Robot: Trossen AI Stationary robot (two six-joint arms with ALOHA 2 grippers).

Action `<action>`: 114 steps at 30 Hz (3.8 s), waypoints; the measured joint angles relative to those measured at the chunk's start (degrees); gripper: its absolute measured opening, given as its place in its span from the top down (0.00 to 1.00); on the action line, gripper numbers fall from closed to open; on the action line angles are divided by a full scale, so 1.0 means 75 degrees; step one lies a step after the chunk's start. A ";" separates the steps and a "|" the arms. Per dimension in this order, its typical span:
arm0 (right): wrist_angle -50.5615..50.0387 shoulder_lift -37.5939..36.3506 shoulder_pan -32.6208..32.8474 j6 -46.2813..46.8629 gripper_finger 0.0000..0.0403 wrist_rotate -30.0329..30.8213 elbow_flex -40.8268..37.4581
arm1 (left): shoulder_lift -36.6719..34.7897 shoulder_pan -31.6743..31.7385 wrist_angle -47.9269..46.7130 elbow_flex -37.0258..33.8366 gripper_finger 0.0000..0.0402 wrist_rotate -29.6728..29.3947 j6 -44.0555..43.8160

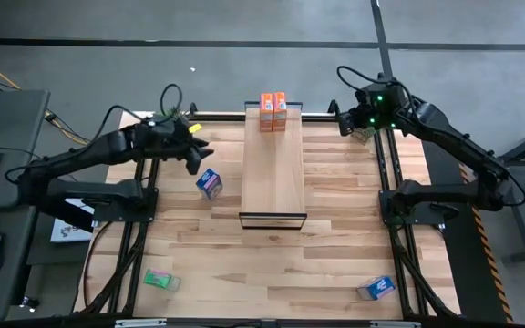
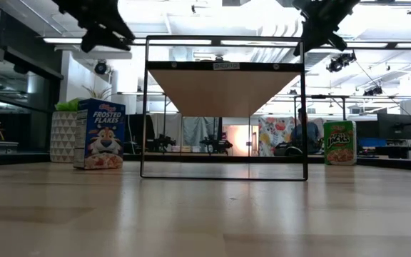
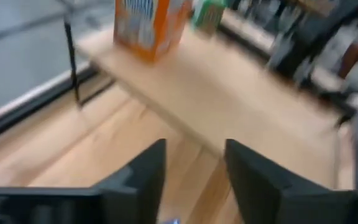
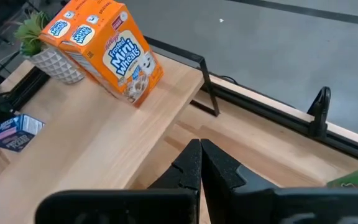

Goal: Stack cereal on shelf
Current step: Put the top blue cereal box on the shelf

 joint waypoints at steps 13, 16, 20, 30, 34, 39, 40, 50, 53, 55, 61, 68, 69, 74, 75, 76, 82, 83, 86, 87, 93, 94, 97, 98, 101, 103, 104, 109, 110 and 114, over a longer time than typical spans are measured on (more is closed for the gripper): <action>-0.0002 0.0032 -0.0003 -0.0060 1.00 0.0248 -0.0003 | 0.0827 0.0002 -0.1646 0.0780 0.27 0.0434 -0.0139; 0.0000 0.0032 -0.0003 -0.0041 1.00 0.0248 -0.0003 | 0.0833 0.0002 -0.1649 0.0783 0.27 0.0433 -0.0240; 0.0000 0.0032 -0.0003 -0.0047 1.00 0.0248 -0.0003 | 0.0833 0.0002 -0.1658 0.0783 0.27 0.0437 -0.0501; -0.0020 0.0032 -0.0003 -0.0006 1.00 0.0233 -0.0003 | 0.0833 -0.0223 -0.3494 0.0789 0.27 0.0695 -0.1778; -0.0029 0.0032 -0.0003 -0.0052 1.00 0.0233 -0.0003 | 0.0833 -0.0688 -0.4086 0.0789 0.27 0.0260 -0.2296; -0.0029 0.0032 -0.0003 -0.0058 1.00 0.0233 -0.0003 | 0.0840 -0.1337 -0.3803 0.0789 0.27 -0.0346 -0.2954; -0.0029 0.0032 -0.0003 -0.0058 1.00 0.0233 -0.0003 | 0.0882 -0.1446 -0.3832 0.0789 0.27 -0.0494 -0.3063; -0.0022 0.0032 -0.0003 -0.0061 1.00 0.0254 -0.0006 | 0.2172 -0.1746 -0.3672 0.0789 0.27 -0.0885 -0.3122; -0.0020 0.0032 -0.0003 -0.0061 1.00 0.0360 -0.0006 | 0.2488 -0.1676 -0.3486 0.0789 0.27 -0.1015 -0.3013; -0.0020 0.0032 -0.0003 -0.0061 1.00 0.0448 -0.0006 | 0.2604 -0.1676 -0.3351 0.0789 0.27 -0.1088 -0.3010; -0.0021 0.0032 -0.0003 -0.0061 1.00 0.0469 -0.0006 | 0.2956 -0.1679 -0.3309 0.0789 0.27 -0.1037 -0.2940; -0.0017 0.0035 -0.0005 -0.0061 1.00 0.0545 -0.0006 | 0.3488 -0.1679 -0.3246 0.0786 0.27 -0.1039 -0.2795; -0.0017 0.0035 -0.0006 -0.0061 1.00 0.0548 -0.0006 | 0.3573 -0.1679 -0.3247 0.0786 0.27 -0.1016 -0.2781; -0.0015 0.0035 -0.0006 -0.0064 1.00 0.0548 -0.0009 | 0.3937 -0.1679 -0.3239 0.0783 0.27 -0.0859 -0.2739; -0.0001 0.0035 -0.0003 -0.0064 1.00 0.0548 -0.0009 | 0.4002 -0.1679 -0.3235 0.0783 0.27 -0.0841 -0.2739; 0.0008 0.0035 -0.0005 -0.0062 1.00 0.0548 -0.0010 | 0.4061 -0.1679 -0.3230 0.0783 0.27 -0.0839 -0.2737; 0.0006 0.0035 -0.0006 -0.0061 1.00 0.0551 -0.0012 | 0.4394 -0.1679 -0.3223 0.0783 0.27 -0.0842 -0.2540; 0.0007 0.0035 -0.0006 -0.0064 1.00 0.0551 -0.0012 | 0.4454 -0.1677 -0.3229 0.0780 0.27 -0.0842 -0.2540; 0.0006 0.0035 -0.0006 -0.0064 1.00 0.0554 -0.0012 | 0.4583 -0.1628 -0.3226 0.0780 0.27 -0.0841 -0.2600; 0.0006 0.0035 -0.0003 -0.0063 1.00 0.0554 -0.0012 | 0.4627 -0.1621 -0.3226 0.0780 0.27 -0.0842 -0.2604; 0.0009 0.0035 -0.0006 -0.0061 1.00 0.0557 -0.0012 | 0.4698 -0.1553 -0.3110 0.0765 0.27 -0.0838 -0.2615; 0.0009 0.0035 -0.0005 -0.0061 1.00 0.0565 -0.0012 | 0.4699 -0.1527 -0.3005 0.0737 0.27 -0.0797 -0.2628; 0.0006 0.0035 -0.0005 -0.0064 1.00 0.0668 -0.0012 | 0.4701 -0.1424 -0.2894 0.0669 0.27 -0.0627 -0.2788; 0.0008 0.0035 -0.0006 -0.0063 1.00 0.0691 -0.0012 | 0.4701 -0.1403 -0.2819 0.0643 0.27 -0.0603 -0.2820; 0.0008 0.0035 -0.0006 -0.0061 1.00 0.0702 -0.0012 | 0.4701 -0.1332 -0.2810 0.0626 0.27 -0.0593 -0.2878; 0.0009 0.0035 -0.0006 -0.0061 1.00 0.0702 -0.0012 | 0.4701 -0.1275 -0.2788 0.0626 0.27 -0.0586 -0.2878; 0.0006 0.0035 -0.0003 -0.0061 1.00 0.0702 -0.0012 | 0.4701 -0.1246 -0.2792 0.0626 0.27 -0.0583 -0.2881; 0.0009 0.0035 -0.0006 -0.0061 1.00 0.0702 -0.0012 | 0.4701 -0.1155 -0.2779 0.0626 0.27 -0.0583 -0.2968; 0.0009 0.0035 -0.0006 -0.0061 1.00 0.0702 -0.0012 | 0.4701 -0.1134 -0.2766 0.0626 0.27 -0.0583 -0.3025; 0.0009 0.0035 -0.0006 -0.0061 1.00 0.0702 -0.0012 | 0.4701 -0.1128 -0.2700 0.0626 0.27 -0.0629 -0.3213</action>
